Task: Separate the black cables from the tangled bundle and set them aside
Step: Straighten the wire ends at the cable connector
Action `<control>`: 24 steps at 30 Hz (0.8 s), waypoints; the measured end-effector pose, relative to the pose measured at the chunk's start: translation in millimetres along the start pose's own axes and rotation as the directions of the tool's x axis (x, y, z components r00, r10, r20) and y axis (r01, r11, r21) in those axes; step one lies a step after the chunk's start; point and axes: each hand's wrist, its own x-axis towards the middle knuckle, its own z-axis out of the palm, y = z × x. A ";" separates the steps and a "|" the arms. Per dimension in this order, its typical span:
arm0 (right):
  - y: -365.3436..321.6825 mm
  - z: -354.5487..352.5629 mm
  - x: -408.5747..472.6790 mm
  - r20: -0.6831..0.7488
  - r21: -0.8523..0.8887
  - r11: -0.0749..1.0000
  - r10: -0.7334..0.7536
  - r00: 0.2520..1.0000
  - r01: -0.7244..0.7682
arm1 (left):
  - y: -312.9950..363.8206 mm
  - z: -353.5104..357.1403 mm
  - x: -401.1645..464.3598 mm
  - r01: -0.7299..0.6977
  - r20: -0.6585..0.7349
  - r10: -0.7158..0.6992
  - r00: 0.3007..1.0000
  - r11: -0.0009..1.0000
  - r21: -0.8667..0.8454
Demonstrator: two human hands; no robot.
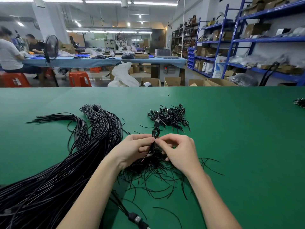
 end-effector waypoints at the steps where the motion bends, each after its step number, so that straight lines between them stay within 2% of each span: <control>1: -0.3 0.3 0.2 -0.009 0.002 1.000 -0.004 1.000 0.004 | 1.0 -0.2 -1.1 0.001 0.001 -0.001 1.000 1.000 -0.002; 3: -3.1 0.4 1.5 0.017 0.067 0.994 0.089 0.996 -0.090 | 1.4 -0.7 -3.3 -0.030 0.017 0.029 0.999 0.998 0.051; 4: -3.4 -1.2 2.3 0.078 0.175 0.960 0.206 0.975 -0.217 | 0.1 -1.4 -4.1 -0.077 0.034 0.074 0.997 0.992 0.101; 5: -2.7 -4.2 3.4 0.195 0.324 0.859 0.350 0.916 -0.397 | -1.2 -1.6 -4.7 -0.137 0.061 0.129 0.990 0.980 0.142; 6: -2.4 -7.7 4.2 0.370 0.474 0.646 0.470 0.802 -0.598 | -2.3 -0.6 -5.2 -0.196 0.098 0.181 0.979 0.967 0.165; 7: -2.3 -11.1 4.0 0.530 0.564 0.394 0.501 0.684 -0.726 | -3.1 0.5 -5.8 -0.240 0.130 0.219 0.967 0.954 0.179; 8: -1.6 -12.5 3.3 0.622 0.603 0.215 0.476 0.622 -0.768 | -3.2 1.4 -6.1 -0.266 0.146 0.241 0.959 0.945 0.189; 9: -0.8 -12.6 2.1 0.647 0.618 0.162 0.450 0.615 -0.769 | -2.6 2.0 -6.1 -0.269 0.136 0.246 0.960 0.944 0.192; 10: -1.0 -11.7 2.0 0.627 0.610 0.227 0.447 0.638 -0.759 | -1.9 2.1 -5.4 -0.248 0.109 0.232 0.967 0.952 0.177; 12: -2.1 -9.0 3.4 0.444 0.485 0.617 0.436 0.783 -0.619 | -1.6 0.8 -2.1 -0.149 0.037 0.146 0.989 0.984 0.097; 13: -2.9 -9.0 4.8 0.329 0.393 0.777 0.381 0.864 -0.492 | -1.2 0.1 -1.1 -0.090 0.006 0.090 0.996 0.995 0.048; 14: -2.6 -9.5 5.8 0.247 0.323 0.868 0.308 0.919 -0.378 | -1.0 -0.7 -1.0 -0.036 -0.018 0.036 0.999 0.999 0.004; 17: 1.5 -12.6 4.3 0.179 0.214 0.963 0.125 0.976 -0.162 | -0.8 -0.4 -0.7 0.091 -0.038 -0.095 0.995 0.992 -0.087; 21: 3.6 -12.0 1.4 0.129 0.123 0.992 0.022 0.991 -0.038 | 2.4 -0.5 -3.3 0.190 0.022 -0.191 0.981 0.952 -0.241; 24: 5.9 -12.5 -0.5 0.082 0.057 0.998 -0.042 0.996 0.037 | 2.4 -2.3 -4.5 0.222 0.054 -0.216 0.975 0.930 -0.294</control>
